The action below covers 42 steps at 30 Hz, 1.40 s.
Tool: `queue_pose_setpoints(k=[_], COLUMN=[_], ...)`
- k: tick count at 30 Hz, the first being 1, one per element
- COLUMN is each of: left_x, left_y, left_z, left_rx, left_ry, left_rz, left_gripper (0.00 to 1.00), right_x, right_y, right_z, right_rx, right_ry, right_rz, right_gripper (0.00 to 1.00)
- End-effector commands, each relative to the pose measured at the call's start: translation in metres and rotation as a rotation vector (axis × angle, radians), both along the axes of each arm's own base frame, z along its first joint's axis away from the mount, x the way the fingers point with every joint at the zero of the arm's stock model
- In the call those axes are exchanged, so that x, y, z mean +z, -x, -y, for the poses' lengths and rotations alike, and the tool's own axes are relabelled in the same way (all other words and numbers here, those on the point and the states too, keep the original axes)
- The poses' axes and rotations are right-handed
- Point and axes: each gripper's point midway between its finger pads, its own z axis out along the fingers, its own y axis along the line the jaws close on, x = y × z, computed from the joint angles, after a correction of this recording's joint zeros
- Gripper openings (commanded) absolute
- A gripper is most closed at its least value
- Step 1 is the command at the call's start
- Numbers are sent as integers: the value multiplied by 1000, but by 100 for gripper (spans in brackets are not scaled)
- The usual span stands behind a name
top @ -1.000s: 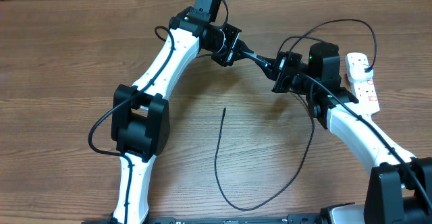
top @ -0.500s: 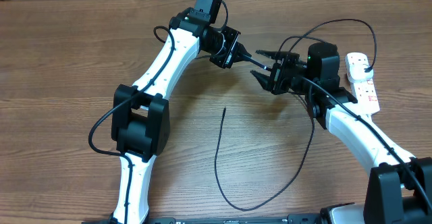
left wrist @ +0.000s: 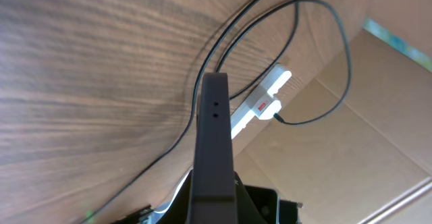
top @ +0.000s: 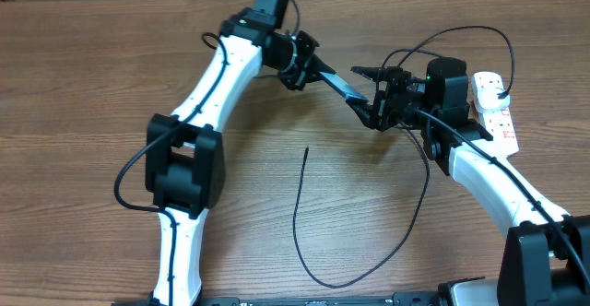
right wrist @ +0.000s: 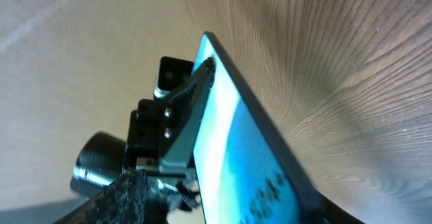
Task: Plug charger to phone and switch on socket
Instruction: 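Open the right gripper and withdraw it, leaving the phone in the left gripper, then move the right gripper down over the black cable's USB-C plug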
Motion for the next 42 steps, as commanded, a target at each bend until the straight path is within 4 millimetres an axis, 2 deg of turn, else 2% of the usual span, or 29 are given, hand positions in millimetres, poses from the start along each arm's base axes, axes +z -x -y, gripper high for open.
queue_pose_setpoints(k=[1, 8, 18, 25, 30, 36, 42], left_x=[38, 46, 37, 62, 67, 77, 82], left_y=[-9, -15, -4, 15, 25, 22, 13], left_z=[-20, -48, -82, -76, -77, -86, -110], left_rx=[-70, -163, -279, -474, -540, -511, -447], left_ry=[56, 102, 71, 242, 283, 333, 342], left_rz=[171, 318, 415, 678, 776, 810, 817], left_gripper=[4, 4, 4, 4, 4, 4, 4], right_x=[14, 11, -18, -36, -23, -15, -1], right_y=[-4, 1, 21, 37, 42, 45, 46], right_z=[3, 0, 2, 4, -10, -25, -40], right_rx=[59, 187, 358, 472, 534, 579, 644], right_ry=[67, 216, 405, 492, 444, 448, 521], right_rz=[147, 336, 432, 461, 557, 620, 642], right_gripper=[64, 64, 64, 65, 81, 83, 84])
